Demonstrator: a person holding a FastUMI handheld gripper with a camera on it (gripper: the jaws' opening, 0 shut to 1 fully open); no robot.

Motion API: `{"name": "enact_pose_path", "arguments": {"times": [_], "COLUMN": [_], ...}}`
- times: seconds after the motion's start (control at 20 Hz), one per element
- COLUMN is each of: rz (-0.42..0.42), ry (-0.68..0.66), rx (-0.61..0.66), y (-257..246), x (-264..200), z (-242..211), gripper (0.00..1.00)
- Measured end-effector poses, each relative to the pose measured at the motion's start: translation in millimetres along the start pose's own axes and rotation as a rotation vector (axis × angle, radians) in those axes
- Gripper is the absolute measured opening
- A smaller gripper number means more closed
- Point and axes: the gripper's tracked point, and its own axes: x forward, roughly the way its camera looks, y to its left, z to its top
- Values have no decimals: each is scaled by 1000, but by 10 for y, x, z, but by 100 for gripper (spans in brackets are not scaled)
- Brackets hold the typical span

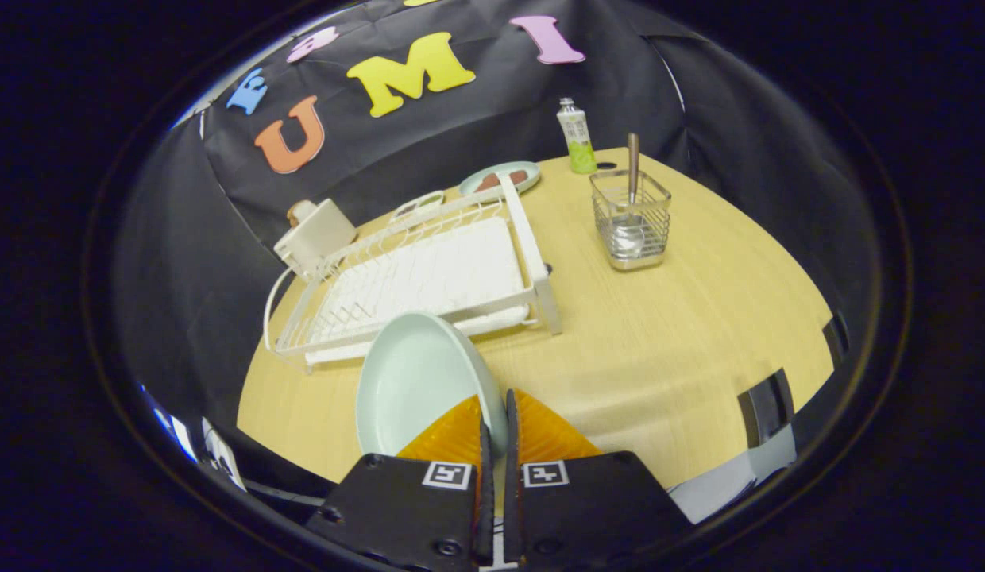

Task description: Take the plate from the dish rack, then take the spoon from the basket and place it into the plate.

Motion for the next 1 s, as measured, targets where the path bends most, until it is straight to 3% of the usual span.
{"name": "enact_pose_path", "arguments": {"times": [0.2,0.5,0.75,0.85,0.9,0.95,1.0], "rz": [54,36,-70,-127,-138,-138,-130], "ry": [53,52,-65,-128,-163,-195,-214], "rx": [64,50,-69,-135,-168,-180,-172], "y": [-85,-226,-419,-551,-605,-644,-700], "x": [168,333,313,294,274,258,261], "z": [-189,-236,-81,13,88,153,213], "gripper": [10,11,14,41,64,73,75]}}
